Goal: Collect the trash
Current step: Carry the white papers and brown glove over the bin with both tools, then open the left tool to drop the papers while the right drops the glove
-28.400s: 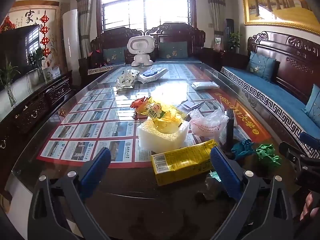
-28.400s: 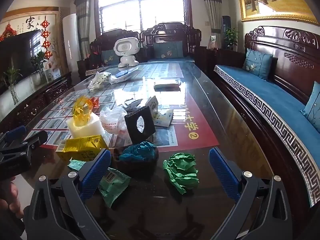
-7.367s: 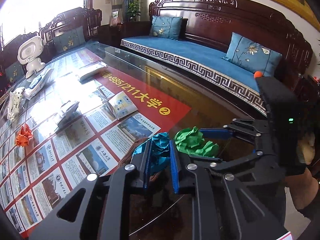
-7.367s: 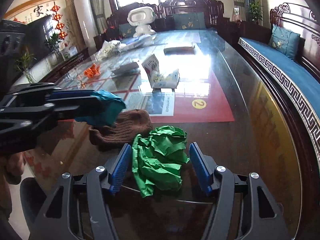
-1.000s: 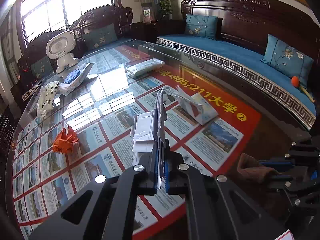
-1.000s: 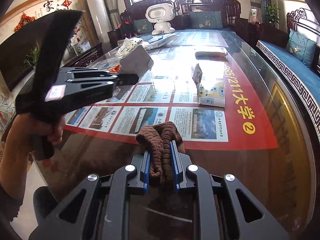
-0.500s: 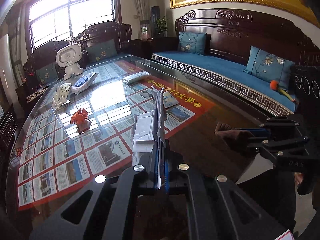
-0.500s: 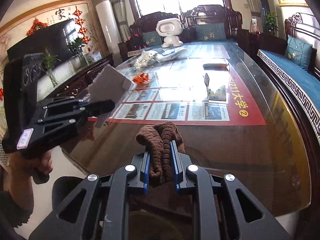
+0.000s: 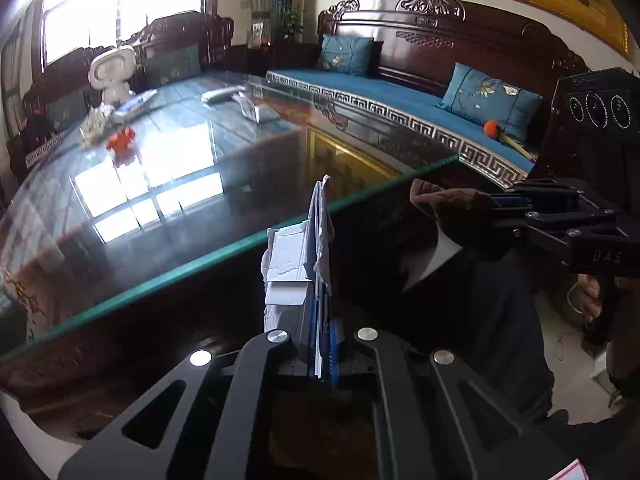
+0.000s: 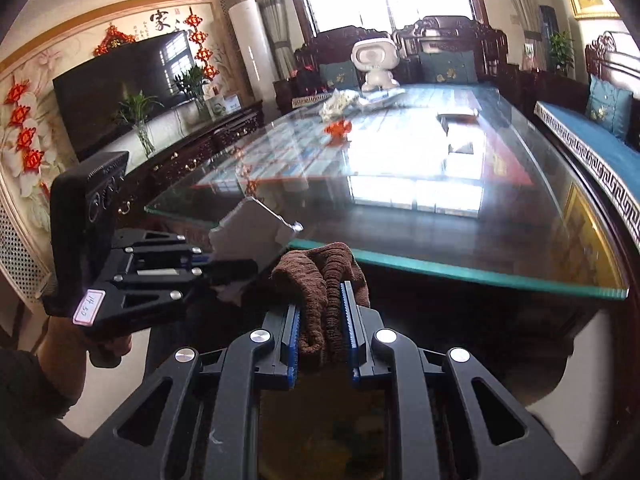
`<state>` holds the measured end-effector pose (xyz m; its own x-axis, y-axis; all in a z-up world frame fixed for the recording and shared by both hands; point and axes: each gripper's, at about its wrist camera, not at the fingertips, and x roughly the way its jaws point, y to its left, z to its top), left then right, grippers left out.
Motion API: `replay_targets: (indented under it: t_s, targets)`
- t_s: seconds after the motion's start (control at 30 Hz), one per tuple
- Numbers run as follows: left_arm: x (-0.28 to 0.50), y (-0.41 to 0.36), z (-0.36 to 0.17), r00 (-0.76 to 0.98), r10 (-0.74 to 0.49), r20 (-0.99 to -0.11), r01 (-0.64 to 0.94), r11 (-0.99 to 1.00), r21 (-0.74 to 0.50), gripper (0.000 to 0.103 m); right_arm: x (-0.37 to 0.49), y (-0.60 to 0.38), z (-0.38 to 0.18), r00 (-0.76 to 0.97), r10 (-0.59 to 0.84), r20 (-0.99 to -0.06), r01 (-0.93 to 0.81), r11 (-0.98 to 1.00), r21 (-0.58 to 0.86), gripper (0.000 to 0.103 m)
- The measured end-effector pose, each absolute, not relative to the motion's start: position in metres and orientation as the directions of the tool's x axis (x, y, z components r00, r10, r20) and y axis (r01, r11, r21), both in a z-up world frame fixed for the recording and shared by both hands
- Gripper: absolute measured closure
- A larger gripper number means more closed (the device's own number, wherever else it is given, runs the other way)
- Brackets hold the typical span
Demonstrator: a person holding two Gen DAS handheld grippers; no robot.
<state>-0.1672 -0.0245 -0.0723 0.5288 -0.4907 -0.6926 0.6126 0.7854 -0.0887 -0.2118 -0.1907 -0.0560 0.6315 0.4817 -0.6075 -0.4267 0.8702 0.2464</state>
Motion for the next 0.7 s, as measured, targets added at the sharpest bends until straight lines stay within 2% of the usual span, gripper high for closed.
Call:
replay_targets:
  t_s: [0.23, 0.43, 0.5, 0.53, 0.57, 0.63, 0.7]
  targets:
    - [-0.189, -0.034, -0.161, 0.343, -0.502, -0.794, 0.597, 0.769, -0.229, 0.098, -0.24, -0.194, -0.13, 0.51, 0.48, -0.714, -0.332, 0.875, 0.351, 0.085]
    - [-0.19, -0.043, -0.218, 0.23, -0.474, -0.85, 0.557, 0.78, -0.285, 0.097, -0.245, -0.188, -0.173, 0.424, 0.475, -0.771, -0.284, 0.878, 0.384, 0.085]
    - [-0.189, -0.046, -0.227, 0.224, -0.457, -0.861, 0.559, 0.784, -0.271, 0.094, -0.243, -0.184, -0.177, 0.413, 0.472, -0.779, -0.289, 0.879, 0.379, 0.085]
    - [-0.187, -0.047, -0.229, 0.229, -0.448, -0.864, 0.555, 0.79, -0.262, 0.083, -0.242, -0.182, -0.178, 0.404, 0.475, -0.782, -0.295, 0.877, 0.38, 0.085]
    - [-0.187, -0.047, -0.231, 0.233, -0.44, -0.867, 0.549, 0.796, -0.256, 0.054, -0.239, -0.18, -0.178, 0.401, 0.473, -0.784, -0.296, 0.877, 0.378, 0.085]
    - [-0.185, -0.044, -0.233, 0.263, -0.42, -0.869, 0.53, 0.815, -0.234, 0.025, -0.235, -0.179, -0.178, 0.398, 0.467, -0.79, -0.3, 0.879, 0.369, 0.085]
    - [-0.184, -0.043, -0.233, 0.259, -0.428, -0.866, 0.528, 0.813, -0.244, 0.025, -0.233, -0.179, -0.18, 0.392, 0.462, -0.795, -0.302, 0.881, 0.363, 0.085]
